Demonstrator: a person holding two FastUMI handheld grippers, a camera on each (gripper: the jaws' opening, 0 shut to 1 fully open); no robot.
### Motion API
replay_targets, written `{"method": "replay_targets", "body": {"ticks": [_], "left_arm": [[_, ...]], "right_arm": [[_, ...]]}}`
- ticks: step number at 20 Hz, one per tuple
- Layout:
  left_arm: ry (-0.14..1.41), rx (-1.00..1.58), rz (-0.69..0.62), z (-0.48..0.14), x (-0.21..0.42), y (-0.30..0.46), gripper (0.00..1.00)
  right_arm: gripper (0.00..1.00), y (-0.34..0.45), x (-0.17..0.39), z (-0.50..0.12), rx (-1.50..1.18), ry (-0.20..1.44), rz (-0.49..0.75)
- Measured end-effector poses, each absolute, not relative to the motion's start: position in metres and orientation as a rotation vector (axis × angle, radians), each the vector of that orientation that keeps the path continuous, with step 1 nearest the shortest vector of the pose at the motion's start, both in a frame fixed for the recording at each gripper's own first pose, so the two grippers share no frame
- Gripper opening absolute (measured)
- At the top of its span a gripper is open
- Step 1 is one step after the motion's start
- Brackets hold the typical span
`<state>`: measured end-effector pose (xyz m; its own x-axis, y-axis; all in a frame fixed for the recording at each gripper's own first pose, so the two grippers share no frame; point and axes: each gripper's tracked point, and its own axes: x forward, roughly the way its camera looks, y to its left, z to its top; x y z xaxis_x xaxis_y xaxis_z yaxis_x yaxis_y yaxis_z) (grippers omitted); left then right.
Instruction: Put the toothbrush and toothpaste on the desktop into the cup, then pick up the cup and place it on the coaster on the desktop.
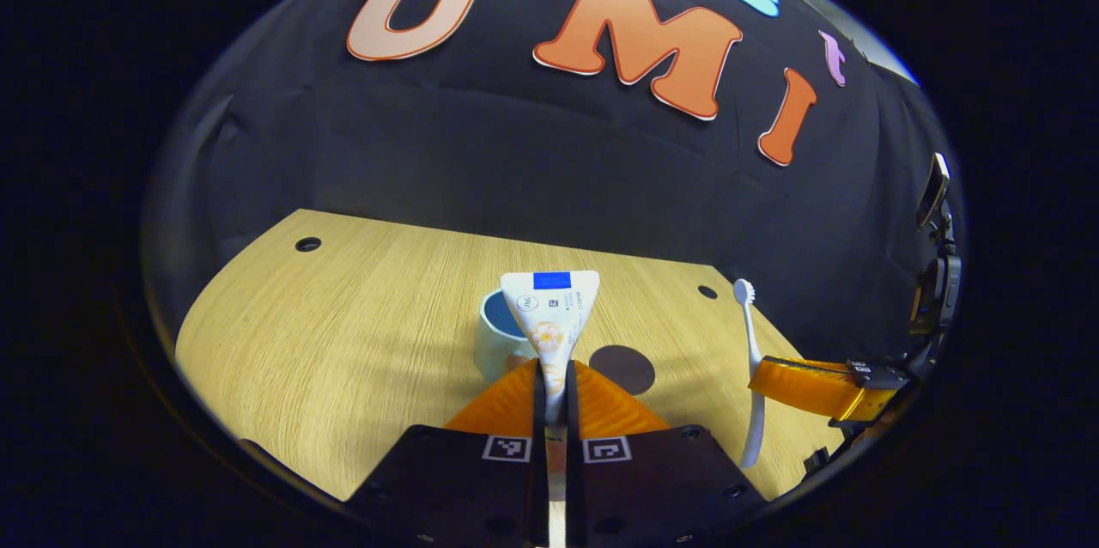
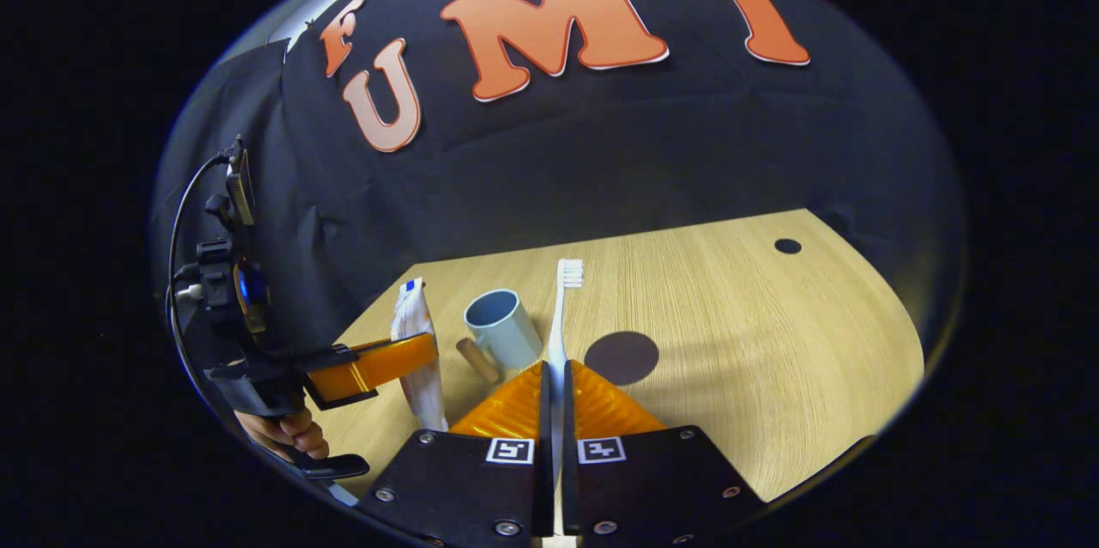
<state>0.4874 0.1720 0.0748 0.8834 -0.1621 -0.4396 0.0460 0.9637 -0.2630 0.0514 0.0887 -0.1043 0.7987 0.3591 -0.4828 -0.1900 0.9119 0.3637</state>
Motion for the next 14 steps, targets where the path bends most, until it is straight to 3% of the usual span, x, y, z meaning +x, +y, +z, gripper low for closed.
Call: {"method": "replay_targets", "body": {"ticks": [6,14], "left_arm": [[0.306,-0.222,-0.090,0.111,0.491,0.185,0.07],[0.153,-0.164,-0.079,0.122,0.551,0.203,0.07]], "right_arm": [[0.04,0.099,0.084,-0.082,0.305,0.443,0.322],[0.04,0.099,0.120,-0.069,0.306,0.317,0.328]]}}
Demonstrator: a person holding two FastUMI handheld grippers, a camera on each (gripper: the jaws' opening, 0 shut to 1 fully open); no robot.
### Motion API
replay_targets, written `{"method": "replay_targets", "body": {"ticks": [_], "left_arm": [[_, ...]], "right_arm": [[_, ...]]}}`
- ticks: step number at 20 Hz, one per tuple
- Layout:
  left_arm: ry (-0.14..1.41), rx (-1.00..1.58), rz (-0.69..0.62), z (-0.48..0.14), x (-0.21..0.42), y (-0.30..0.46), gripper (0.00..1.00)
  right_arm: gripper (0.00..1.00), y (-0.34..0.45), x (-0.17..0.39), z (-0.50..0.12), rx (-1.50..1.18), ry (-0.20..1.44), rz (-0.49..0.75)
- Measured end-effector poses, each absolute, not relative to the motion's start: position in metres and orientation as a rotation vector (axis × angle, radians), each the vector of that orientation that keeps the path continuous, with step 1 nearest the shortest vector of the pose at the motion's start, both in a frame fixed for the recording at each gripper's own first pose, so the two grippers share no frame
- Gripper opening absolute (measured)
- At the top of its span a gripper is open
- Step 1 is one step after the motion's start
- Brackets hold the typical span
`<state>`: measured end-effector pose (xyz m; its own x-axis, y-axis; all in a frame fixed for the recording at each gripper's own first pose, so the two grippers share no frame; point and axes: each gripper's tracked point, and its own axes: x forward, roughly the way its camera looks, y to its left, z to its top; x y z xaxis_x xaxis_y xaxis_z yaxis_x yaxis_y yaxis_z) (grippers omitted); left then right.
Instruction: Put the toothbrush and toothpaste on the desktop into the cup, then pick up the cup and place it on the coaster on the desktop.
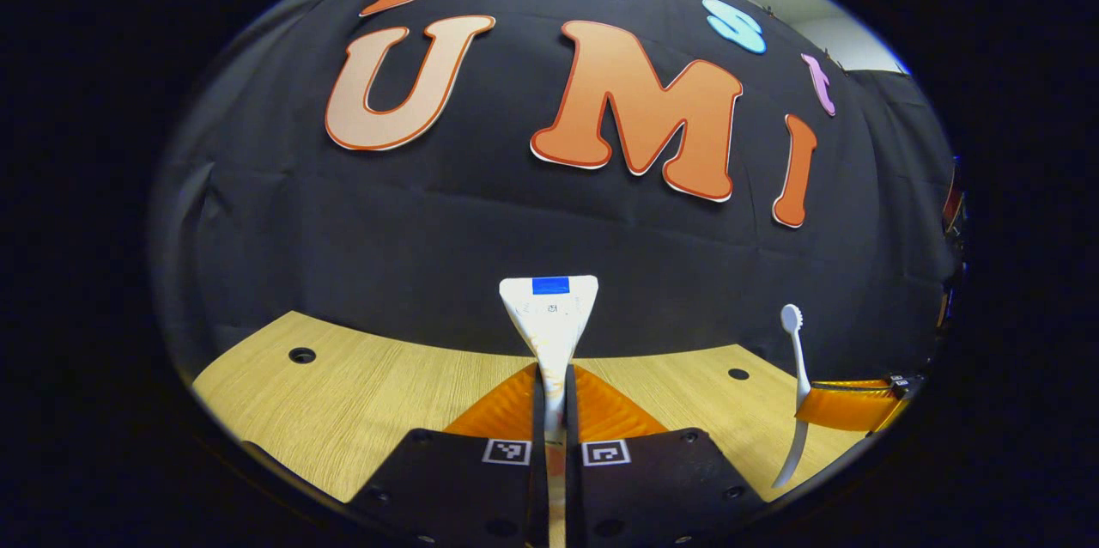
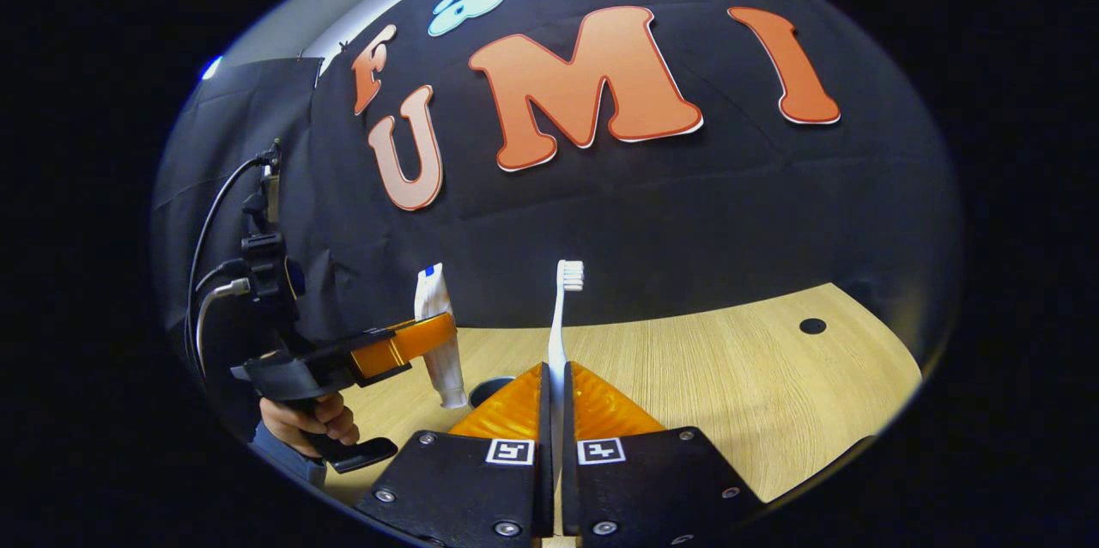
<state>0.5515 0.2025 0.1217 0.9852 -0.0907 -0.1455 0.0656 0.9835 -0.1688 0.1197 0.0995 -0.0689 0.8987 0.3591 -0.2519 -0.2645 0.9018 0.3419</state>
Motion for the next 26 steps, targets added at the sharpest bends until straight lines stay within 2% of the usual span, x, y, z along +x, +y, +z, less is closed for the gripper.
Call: {"method": "replay_targets", "body": {"ticks": [10,17,26], "left_arm": [[0.139,-0.164,-0.107,0.086,0.590,0.202,0.07],[0.229,-0.250,-0.149,0.036,0.592,0.202,0.07],[0.262,-0.298,-0.134,0.018,0.583,0.212,0.07]], "right_arm": [[0.04,0.102,0.146,-0.062,0.280,0.242,0.337],[0.04,0.105,0.150,-0.070,0.275,0.250,0.353],[0.04,0.122,0.151,-0.067,0.252,0.229,0.387]]}}
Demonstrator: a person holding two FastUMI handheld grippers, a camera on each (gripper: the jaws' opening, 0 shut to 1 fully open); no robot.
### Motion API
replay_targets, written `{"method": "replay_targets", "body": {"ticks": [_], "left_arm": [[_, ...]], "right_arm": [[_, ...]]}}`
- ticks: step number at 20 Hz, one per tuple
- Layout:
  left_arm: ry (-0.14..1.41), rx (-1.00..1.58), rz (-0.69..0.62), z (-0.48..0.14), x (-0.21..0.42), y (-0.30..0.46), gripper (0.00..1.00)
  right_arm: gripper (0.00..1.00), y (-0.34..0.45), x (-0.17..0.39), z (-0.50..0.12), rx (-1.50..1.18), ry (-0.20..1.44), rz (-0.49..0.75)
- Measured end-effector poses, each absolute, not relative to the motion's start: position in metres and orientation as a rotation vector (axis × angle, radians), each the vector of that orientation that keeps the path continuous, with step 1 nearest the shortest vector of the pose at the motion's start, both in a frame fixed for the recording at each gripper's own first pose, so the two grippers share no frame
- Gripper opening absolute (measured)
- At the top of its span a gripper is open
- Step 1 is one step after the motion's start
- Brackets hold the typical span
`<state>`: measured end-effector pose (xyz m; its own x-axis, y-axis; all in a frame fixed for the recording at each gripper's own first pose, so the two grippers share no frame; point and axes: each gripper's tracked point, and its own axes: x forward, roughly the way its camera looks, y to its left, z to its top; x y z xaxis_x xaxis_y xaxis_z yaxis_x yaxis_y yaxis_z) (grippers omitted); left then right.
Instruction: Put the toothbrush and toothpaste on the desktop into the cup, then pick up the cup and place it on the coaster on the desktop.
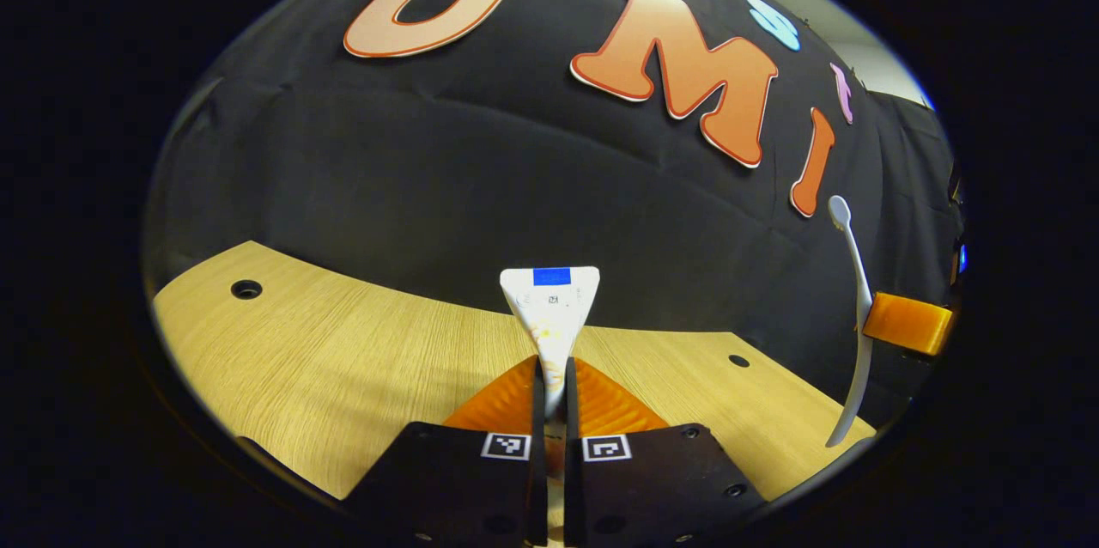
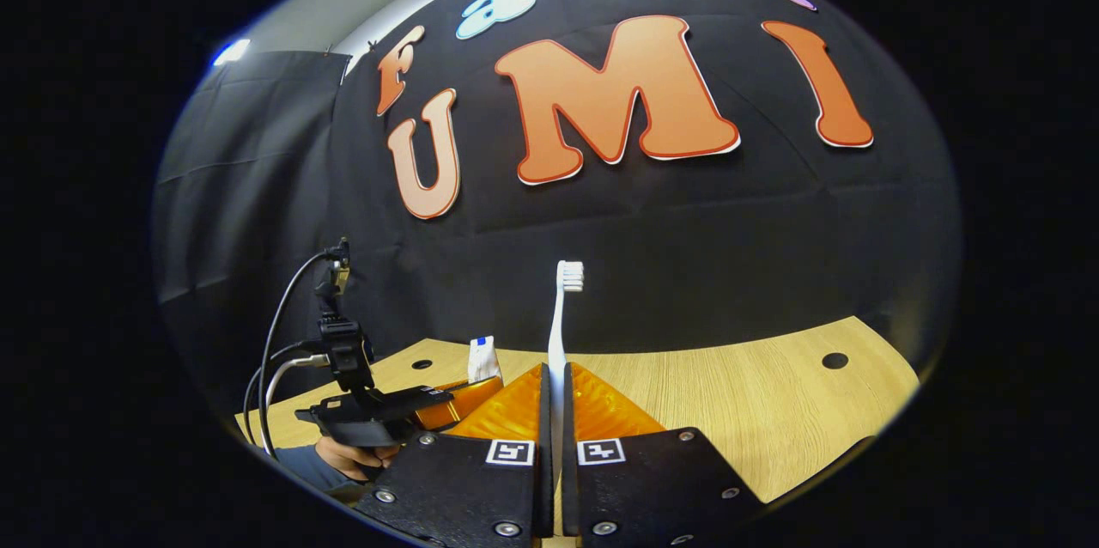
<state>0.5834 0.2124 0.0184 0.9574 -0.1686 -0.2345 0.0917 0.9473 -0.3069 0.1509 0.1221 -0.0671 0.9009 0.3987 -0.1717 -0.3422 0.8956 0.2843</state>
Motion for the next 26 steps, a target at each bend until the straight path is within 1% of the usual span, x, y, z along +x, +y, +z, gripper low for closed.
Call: {"method": "replay_targets", "body": {"ticks": [5,6,8,11,14,15,17,18,21,23,26], "left_arm": [[0.307,-0.233,-0.109,0.017,0.571,0.213,0.10],[0.310,-0.242,-0.119,0.019,0.568,0.211,0.10],[0.319,-0.267,-0.151,0.024,0.557,0.205,0.14],[0.347,-0.250,-0.128,0.021,0.547,0.211,0.36],[0.341,-0.246,-0.135,0.030,0.533,0.212,0.38],[0.322,-0.242,-0.148,0.035,0.529,0.211,0.46],[0.266,-0.219,-0.154,0.058,0.522,0.213,0.94],[0.241,-0.203,-0.148,0.069,0.514,0.215,0.99],[0.188,-0.152,-0.108,0.091,0.498,0.225,0.96],[0.149,-0.136,-0.097,0.104,0.482,0.228,0.98],[0.112,-0.138,-0.075,0.117,0.464,0.235,0.98]], "right_arm": [[0.04,0.128,0.150,-0.066,0.254,0.223,0.396],[0.04,0.129,0.150,-0.064,0.256,0.219,0.397],[0.04,0.132,0.150,-0.062,0.261,0.211,0.403],[0.04,0.135,0.151,-0.060,0.273,0.204,0.407],[0.04,0.143,0.150,-0.055,0.293,0.192,0.423],[0.04,0.146,0.151,-0.054,0.300,0.188,0.430],[0.04,0.151,0.152,-0.051,0.305,0.179,0.442],[0.04,0.154,0.151,-0.048,0.303,0.171,0.448],[0.04,0.165,0.154,-0.036,0.313,0.128,0.480],[0.04,0.176,0.157,-0.029,0.323,0.093,0.507],[0.04,0.189,0.162,-0.026,0.314,0.057,0.526]]}}
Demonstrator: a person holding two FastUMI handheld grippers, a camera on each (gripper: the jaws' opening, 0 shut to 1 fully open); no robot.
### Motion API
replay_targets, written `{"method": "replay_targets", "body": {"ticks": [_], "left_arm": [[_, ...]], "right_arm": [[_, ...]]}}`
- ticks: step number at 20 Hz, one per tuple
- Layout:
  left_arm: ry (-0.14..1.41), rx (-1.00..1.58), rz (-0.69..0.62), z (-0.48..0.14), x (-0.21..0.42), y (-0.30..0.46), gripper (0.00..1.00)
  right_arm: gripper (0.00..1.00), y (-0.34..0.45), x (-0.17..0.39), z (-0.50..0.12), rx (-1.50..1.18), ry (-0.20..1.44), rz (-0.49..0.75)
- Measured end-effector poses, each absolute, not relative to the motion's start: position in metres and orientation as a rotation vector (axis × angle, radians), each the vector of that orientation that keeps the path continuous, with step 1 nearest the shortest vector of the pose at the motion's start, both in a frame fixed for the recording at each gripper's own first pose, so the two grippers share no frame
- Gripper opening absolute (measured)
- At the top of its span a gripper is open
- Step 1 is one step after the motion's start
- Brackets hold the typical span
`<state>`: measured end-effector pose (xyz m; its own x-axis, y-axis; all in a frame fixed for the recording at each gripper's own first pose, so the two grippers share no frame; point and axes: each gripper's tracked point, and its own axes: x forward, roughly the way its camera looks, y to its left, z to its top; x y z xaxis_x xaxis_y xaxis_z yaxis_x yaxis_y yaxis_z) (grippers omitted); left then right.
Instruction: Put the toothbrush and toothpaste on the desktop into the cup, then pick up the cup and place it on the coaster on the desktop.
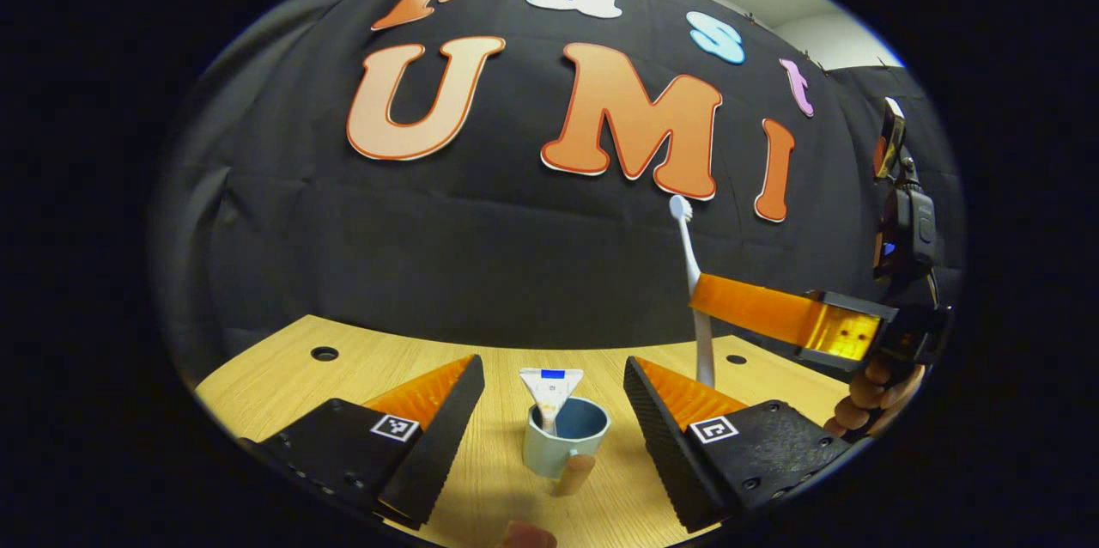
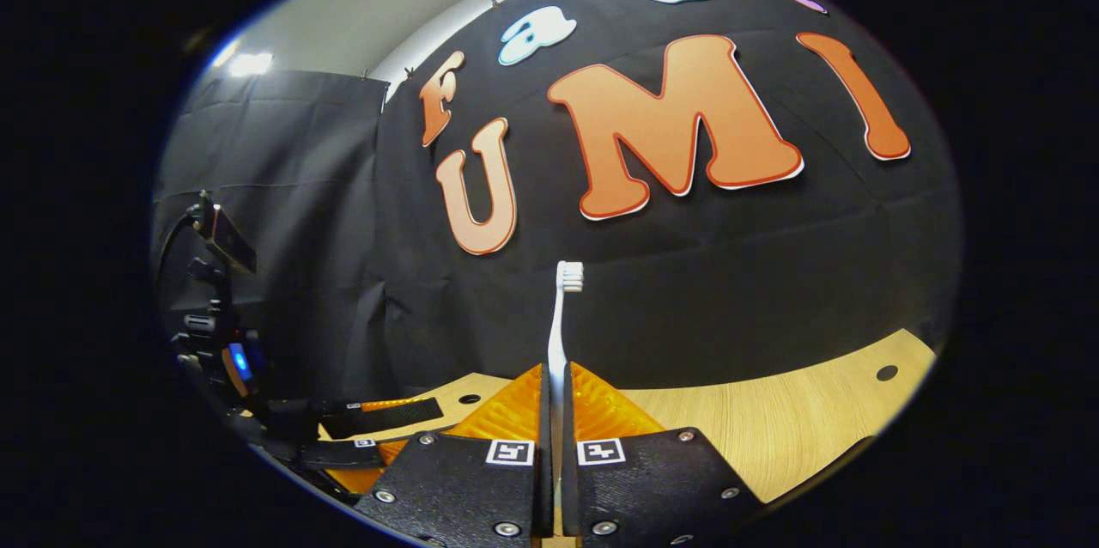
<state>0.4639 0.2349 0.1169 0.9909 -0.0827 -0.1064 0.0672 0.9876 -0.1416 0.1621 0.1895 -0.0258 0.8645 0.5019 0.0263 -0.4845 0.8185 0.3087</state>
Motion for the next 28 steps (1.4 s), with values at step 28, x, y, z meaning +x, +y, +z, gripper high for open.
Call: {"method": "replay_targets", "body": {"ticks": [28], "left_arm": [[0.095,-0.307,0.011,0.075,0.440,0.301,0.98]], "right_arm": [[0.07,0.246,0.207,-0.105,0.282,0.080,0.560]]}}
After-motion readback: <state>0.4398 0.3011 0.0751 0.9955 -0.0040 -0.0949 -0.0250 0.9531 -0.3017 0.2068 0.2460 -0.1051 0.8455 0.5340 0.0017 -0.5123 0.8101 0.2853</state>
